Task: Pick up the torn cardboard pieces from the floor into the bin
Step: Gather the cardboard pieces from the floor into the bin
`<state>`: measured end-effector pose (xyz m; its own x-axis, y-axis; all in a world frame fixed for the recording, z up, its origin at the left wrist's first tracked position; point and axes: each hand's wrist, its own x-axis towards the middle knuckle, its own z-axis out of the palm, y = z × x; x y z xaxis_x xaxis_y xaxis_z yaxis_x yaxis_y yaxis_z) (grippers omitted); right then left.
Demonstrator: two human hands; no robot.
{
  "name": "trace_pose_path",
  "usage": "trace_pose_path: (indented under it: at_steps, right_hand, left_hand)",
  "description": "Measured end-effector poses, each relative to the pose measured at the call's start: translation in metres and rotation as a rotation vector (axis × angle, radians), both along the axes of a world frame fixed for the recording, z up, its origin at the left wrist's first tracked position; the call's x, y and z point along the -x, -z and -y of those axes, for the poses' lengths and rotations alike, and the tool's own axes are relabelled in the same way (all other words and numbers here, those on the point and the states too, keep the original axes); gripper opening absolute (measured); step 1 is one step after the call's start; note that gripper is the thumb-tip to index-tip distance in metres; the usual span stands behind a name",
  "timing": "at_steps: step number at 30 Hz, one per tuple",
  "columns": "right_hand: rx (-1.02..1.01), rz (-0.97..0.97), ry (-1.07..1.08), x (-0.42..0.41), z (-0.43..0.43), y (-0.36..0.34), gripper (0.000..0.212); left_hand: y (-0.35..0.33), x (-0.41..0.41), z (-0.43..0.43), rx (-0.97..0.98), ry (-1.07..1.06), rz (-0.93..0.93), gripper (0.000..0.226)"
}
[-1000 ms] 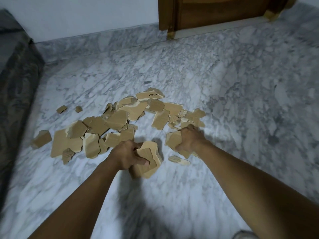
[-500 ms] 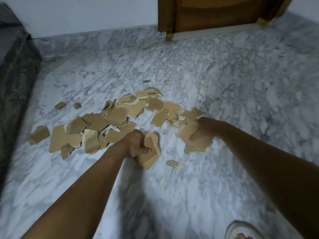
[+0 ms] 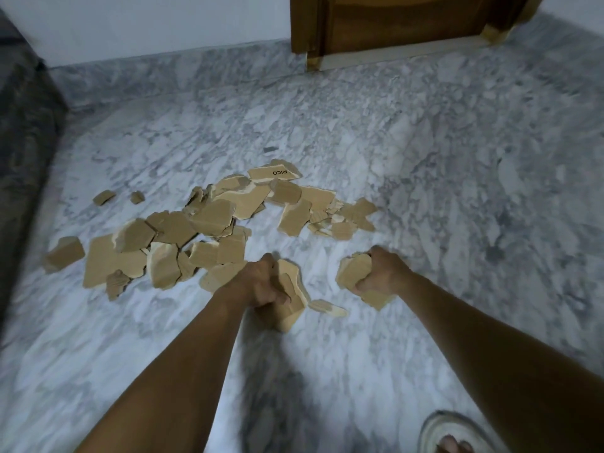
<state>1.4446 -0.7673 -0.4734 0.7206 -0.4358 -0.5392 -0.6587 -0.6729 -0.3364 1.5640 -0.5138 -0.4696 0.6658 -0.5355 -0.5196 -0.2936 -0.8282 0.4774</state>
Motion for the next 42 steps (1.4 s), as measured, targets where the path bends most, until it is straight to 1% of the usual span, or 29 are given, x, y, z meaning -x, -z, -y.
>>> trace_pose_path:
  at_steps: [2, 3, 5, 6, 8, 10, 13, 17, 18, 21, 22, 24, 25, 26, 28, 29, 31, 34, 35, 36, 38, 40, 41, 42]
  right_hand:
    - [-0.065, 0.01, -0.092, -0.003, -0.007, -0.01, 0.071]
    - [-0.119, 0.015, -0.13, -0.006, -0.012, -0.014, 0.065]
    - [-0.174, -0.011, -0.236, -0.007, -0.028, -0.018, 0.055]
    - [-0.164, -0.03, -0.306, -0.006, -0.04, -0.018, 0.052]
    - [-0.102, -0.037, -0.414, -0.005, -0.061, -0.008, 0.051]
    - [-0.034, -0.01, -0.456, -0.007, -0.073, 0.002, 0.055]
    - [-0.028, -0.023, -0.456, -0.015, -0.074, 0.006, 0.071]
    - [-0.039, -0.1, -0.444, -0.021, -0.071, 0.005, 0.075]
    - [-0.024, -0.136, -0.455, -0.022, -0.069, 0.003, 0.072]
    - [0.024, -0.225, -0.486, -0.03, -0.055, -0.009, 0.054]
    - [0.029, -0.211, -0.464, -0.035, -0.046, -0.014, 0.049]
    - [0.073, -0.096, -0.386, -0.046, -0.021, -0.026, 0.036]
    - [0.139, -0.028, -0.357, -0.05, -0.007, -0.032, 0.033]
    - [0.237, 0.023, -0.345, -0.052, 0.006, -0.037, 0.03]
    - [0.411, 0.074, -0.341, -0.05, 0.029, -0.036, 0.03]
    - [0.43, 0.065, -0.345, -0.046, 0.036, -0.031, 0.034]
    - [0.366, 0.046, -0.348, -0.037, 0.045, -0.016, 0.042]
    - [0.24, 0.048, -0.373, -0.039, 0.057, -0.006, 0.046]
    - [0.204, 0.028, -0.385, -0.043, 0.063, -0.008, 0.05]
    - [0.158, 0.001, -0.381, -0.047, 0.069, -0.013, 0.055]
    - [0.036, -0.016, -0.303, -0.056, 0.079, -0.025, 0.059]
    - [-0.12, 0.038, -0.183, -0.065, 0.083, -0.038, 0.051]
    - [-0.222, 0.084, -0.124, -0.069, 0.083, -0.045, 0.043]
    - [-0.271, 0.114, -0.13, -0.075, 0.079, -0.051, 0.033]
  left_hand:
    - [-0.004, 0.002, -0.001, 0.024, -0.048, -0.052, 0.07]
    - [-0.005, 0.001, -0.004, 0.029, -0.058, -0.057, 0.067]
    - [-0.011, -0.004, -0.015, 0.047, -0.087, -0.053, 0.055]
    - [-0.014, -0.007, -0.022, 0.056, -0.097, -0.043, 0.052]
    - [-0.019, -0.012, -0.039, 0.052, -0.088, -0.018, 0.053]
    - [-0.024, -0.013, -0.053, 0.051, -0.068, 0.007, 0.058]
    - [-0.02, -0.015, -0.068, 0.052, -0.069, 0.054, 0.064]
    - [-0.018, -0.016, -0.068, 0.08, -0.097, 0.017, 0.06]
    - [-0.019, -0.018, -0.065, 0.102, -0.099, 0.01, 0.059]
    - [-0.023, -0.026, -0.049, 0.138, -0.124, -0.001, 0.052]
    - [-0.024, -0.03, -0.04, 0.166, -0.135, -0.009, 0.049]
    - [-0.031, -0.042, -0.015, 0.196, -0.157, -0.011, 0.035]
    - [-0.035, -0.049, 0.0, 0.189, -0.169, 0.005, 0.025]
    - [-0.038, -0.057, 0.017, 0.191, -0.177, 0.027, 0.022]
    - [-0.034, -0.075, 0.052, 0.186, -0.205, 0.044, 0.034]
    - [-0.03, -0.081, 0.069, 0.174, -0.216, 0.045, 0.041]
    - [-0.016, -0.092, 0.099, 0.146, -0.212, 0.07, 0.047]
    - [0.008, -0.104, 0.123, 0.01, -0.089, 0.11, 0.073]
    - [0.01, -0.104, 0.127, 0.016, -0.07, 0.116, 0.075]
    - [0.008, -0.102, 0.128, 0.02, -0.075, 0.108, 0.072]
    - [-0.009, -0.092, 0.128, 0.079, -0.124, 0.118, 0.06]
    - [-0.021, -0.086, 0.122, 0.113, -0.065, 0.156, 0.038]
    - [-0.027, -0.086, 0.118, 0.107, -0.057, 0.162, 0.04]
    - [-0.031, -0.088, 0.113, 0.126, -0.072, 0.147, 0.056]
